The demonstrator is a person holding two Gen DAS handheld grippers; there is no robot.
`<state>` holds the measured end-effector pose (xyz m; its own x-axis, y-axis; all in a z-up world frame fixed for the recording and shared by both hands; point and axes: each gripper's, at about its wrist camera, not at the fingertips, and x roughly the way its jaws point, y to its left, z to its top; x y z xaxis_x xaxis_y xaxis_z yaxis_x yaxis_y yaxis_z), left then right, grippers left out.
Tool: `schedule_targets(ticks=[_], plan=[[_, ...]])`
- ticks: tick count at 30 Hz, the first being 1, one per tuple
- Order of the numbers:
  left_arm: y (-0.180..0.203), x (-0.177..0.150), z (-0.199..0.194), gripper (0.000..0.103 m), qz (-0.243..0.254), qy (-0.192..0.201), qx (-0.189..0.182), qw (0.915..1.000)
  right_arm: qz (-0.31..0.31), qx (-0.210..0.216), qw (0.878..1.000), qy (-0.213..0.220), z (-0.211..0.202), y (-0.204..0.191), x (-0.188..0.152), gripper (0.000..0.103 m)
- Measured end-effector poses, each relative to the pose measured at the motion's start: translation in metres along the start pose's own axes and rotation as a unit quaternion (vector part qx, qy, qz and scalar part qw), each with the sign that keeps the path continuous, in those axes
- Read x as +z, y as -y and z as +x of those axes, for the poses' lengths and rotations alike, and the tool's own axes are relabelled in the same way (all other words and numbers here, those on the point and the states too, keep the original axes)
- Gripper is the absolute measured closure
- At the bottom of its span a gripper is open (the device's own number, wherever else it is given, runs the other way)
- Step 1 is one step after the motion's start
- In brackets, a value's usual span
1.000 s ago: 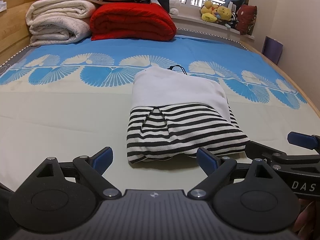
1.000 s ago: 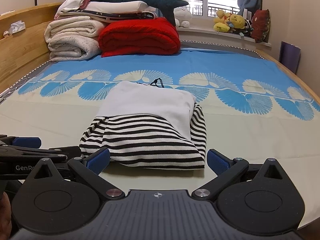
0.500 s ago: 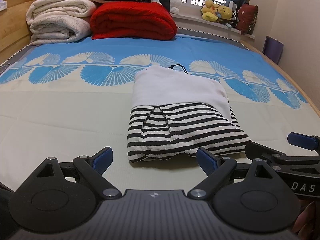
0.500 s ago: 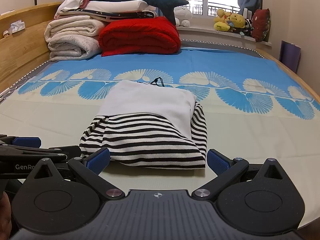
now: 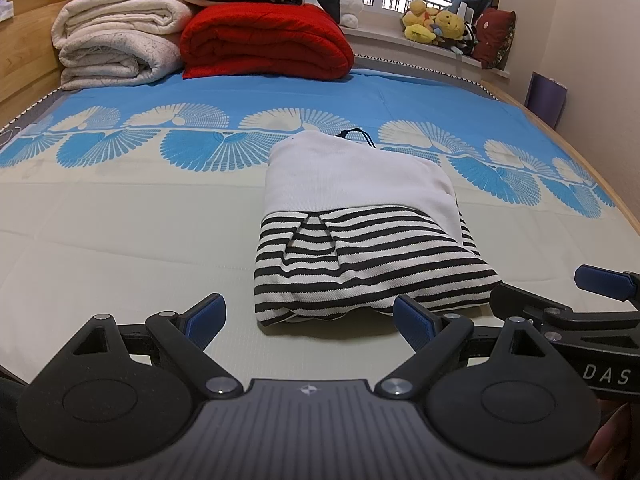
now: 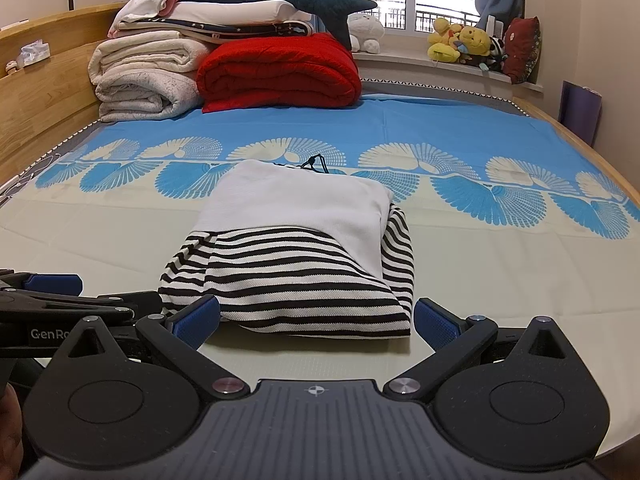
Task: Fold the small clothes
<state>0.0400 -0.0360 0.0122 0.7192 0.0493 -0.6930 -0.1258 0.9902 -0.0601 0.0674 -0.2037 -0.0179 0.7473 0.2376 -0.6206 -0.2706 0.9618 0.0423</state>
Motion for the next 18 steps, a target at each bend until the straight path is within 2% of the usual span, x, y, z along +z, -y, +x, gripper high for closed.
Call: schedule_targets(ticks=[8, 10, 18], plan=[[-0.0003, -0.0004, 0.0004, 0.009, 0.001, 0.002, 0.001, 1.0000, 0.000, 0.000, 1.000, 0.000, -0.0002, 0.0003, 0.0003, 0.001], [0.0005, 0.0000, 0.0003, 0.000, 0.008, 0.009, 0.023, 0.9997, 0.000, 0.000, 1.000, 0.000, -0.0004, 0.0004, 0.0005, 0.001], [-0.0001, 0.0015, 0.0024, 0.000, 0.009, 0.008, 0.015, 0.9998, 0.000, 0.001, 1.000, 0.000, 0.0011, -0.0011, -0.0022, 0.001]])
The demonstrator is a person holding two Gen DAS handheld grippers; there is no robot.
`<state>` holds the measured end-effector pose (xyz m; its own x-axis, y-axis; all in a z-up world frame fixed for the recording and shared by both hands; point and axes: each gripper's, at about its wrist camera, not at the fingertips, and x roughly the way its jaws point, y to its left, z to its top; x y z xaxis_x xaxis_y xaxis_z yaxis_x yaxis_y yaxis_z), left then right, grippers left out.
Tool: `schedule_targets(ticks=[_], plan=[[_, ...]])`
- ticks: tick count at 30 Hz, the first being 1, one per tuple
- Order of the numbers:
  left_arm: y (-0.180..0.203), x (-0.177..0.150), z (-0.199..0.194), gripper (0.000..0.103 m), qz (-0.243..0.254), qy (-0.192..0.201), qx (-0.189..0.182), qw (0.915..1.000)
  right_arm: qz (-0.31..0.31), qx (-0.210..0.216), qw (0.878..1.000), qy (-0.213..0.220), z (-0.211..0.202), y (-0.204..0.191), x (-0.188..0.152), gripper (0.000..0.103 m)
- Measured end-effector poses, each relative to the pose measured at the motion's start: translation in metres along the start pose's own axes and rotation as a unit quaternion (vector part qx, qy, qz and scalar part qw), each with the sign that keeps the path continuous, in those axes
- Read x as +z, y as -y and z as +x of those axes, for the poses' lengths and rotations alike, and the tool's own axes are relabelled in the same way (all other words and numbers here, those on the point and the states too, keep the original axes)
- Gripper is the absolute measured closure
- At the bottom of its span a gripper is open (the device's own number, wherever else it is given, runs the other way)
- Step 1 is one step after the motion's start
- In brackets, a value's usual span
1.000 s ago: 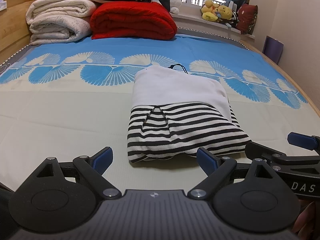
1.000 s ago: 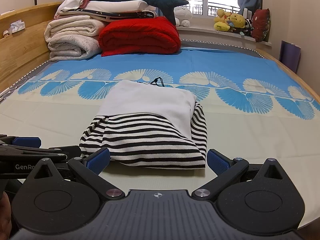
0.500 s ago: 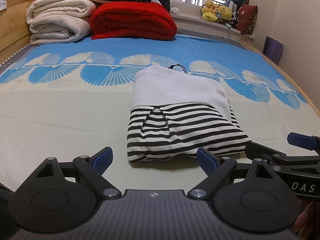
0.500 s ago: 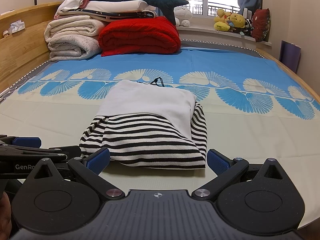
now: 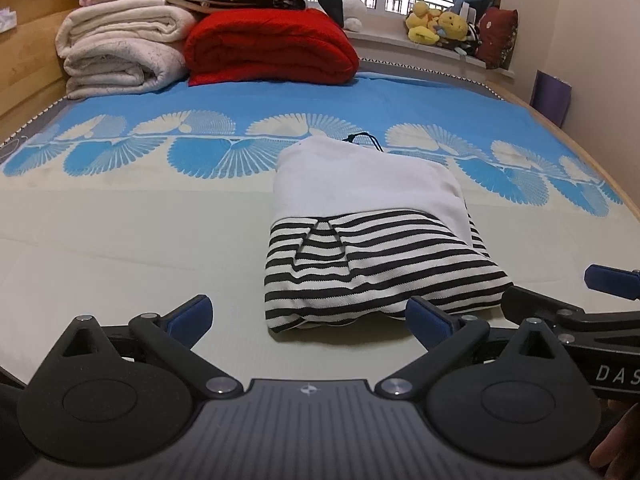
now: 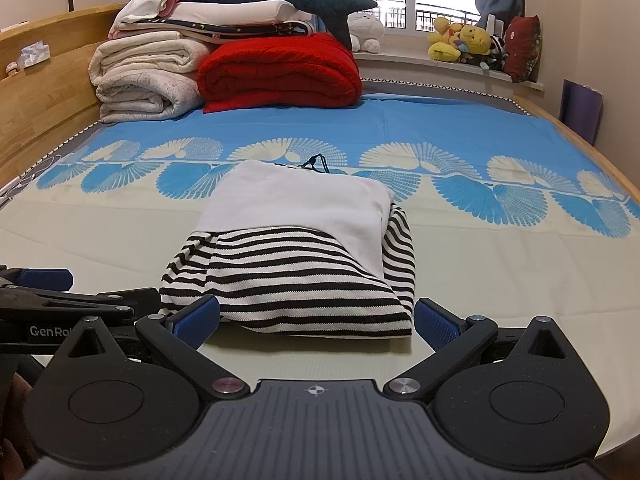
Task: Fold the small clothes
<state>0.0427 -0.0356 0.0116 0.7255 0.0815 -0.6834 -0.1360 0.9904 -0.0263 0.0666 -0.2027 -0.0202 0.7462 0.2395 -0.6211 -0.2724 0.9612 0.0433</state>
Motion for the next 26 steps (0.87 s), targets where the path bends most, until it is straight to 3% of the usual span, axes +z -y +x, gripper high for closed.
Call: schedule_targets(ticks=[26], plan=[[0.0008, 0.0013, 0.0073, 0.000, -0.006, -0.009, 0.000, 0.9999, 0.006, 0.000, 1.000, -0.014, 0.0062, 0.0037, 0.0051, 0.001]])
